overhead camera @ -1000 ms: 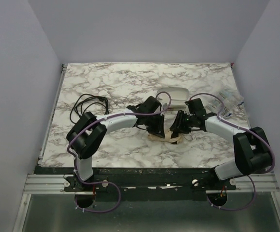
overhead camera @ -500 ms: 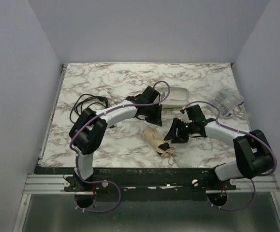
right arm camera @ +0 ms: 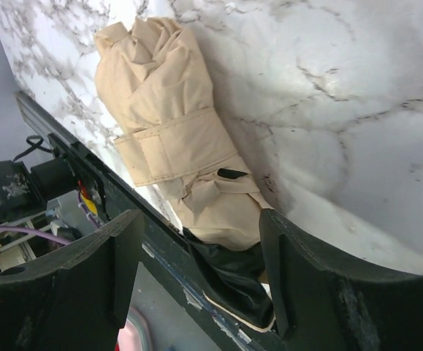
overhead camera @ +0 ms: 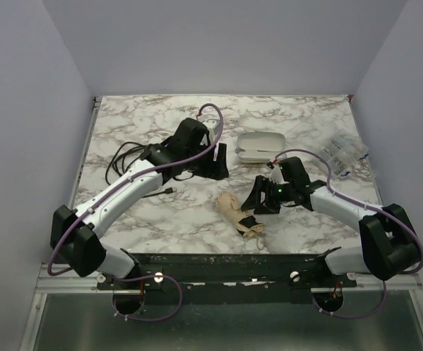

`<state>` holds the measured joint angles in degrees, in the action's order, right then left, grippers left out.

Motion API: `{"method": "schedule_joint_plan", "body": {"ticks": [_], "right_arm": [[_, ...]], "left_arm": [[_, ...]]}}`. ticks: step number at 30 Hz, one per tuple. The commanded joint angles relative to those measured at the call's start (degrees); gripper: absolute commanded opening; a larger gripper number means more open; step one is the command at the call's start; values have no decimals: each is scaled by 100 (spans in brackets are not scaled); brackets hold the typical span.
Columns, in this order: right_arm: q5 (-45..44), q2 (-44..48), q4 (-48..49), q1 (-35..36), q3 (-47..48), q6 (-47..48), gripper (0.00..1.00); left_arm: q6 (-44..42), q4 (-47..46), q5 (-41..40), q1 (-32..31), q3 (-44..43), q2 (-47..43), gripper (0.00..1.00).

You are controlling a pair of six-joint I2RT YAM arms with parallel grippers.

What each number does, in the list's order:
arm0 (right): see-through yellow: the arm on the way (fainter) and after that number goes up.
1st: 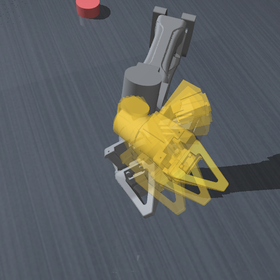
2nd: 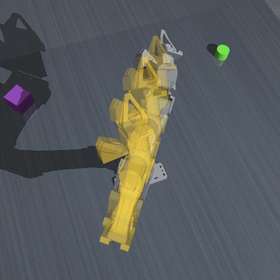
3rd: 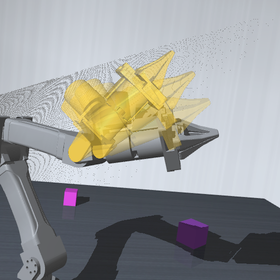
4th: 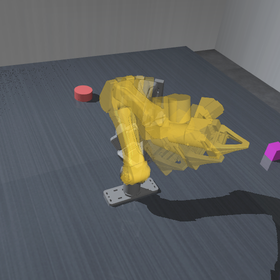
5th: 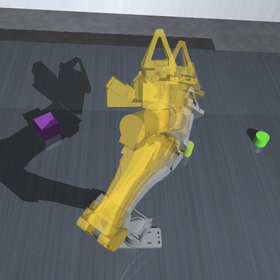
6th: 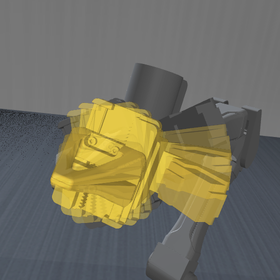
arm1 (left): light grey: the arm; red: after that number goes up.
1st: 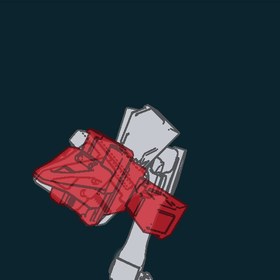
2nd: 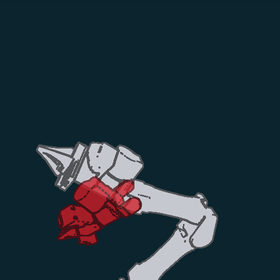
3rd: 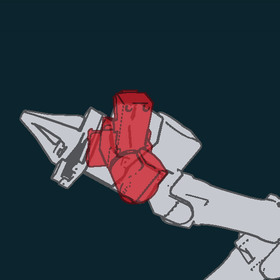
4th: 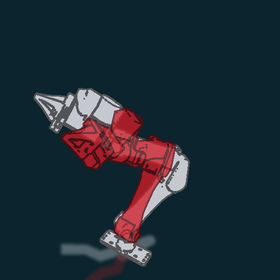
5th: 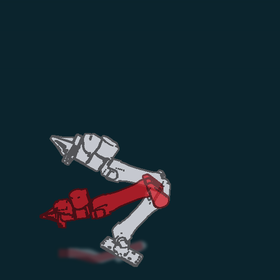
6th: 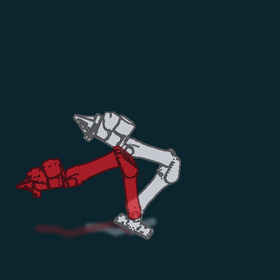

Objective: Open the umbrella

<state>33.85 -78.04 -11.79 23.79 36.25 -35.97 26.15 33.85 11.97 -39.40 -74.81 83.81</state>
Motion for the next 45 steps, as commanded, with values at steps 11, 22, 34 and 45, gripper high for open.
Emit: {"method": "schedule_joint_plan", "body": {"ticks": [11, 22, 34, 45], "right_arm": [[-220, -533, 703, 897, -318, -62, 70], [-592, -1109, 1077, 1391, -326, -281, 36], [-344, -1123, 1119, 1405, 100, -444, 1], [-857, -1298, 1562, 1400, 804, -718, 8]], "left_arm": [[-655, 1208, -481, 406, 616, -1877, 93], [-559, 869, -307, 624, 1283, -2076, 93], [-377, 763, -133, 960, 1387, -2181, 96], [-269, 571, 137, 1386, 1471, -2343, 97]]}}
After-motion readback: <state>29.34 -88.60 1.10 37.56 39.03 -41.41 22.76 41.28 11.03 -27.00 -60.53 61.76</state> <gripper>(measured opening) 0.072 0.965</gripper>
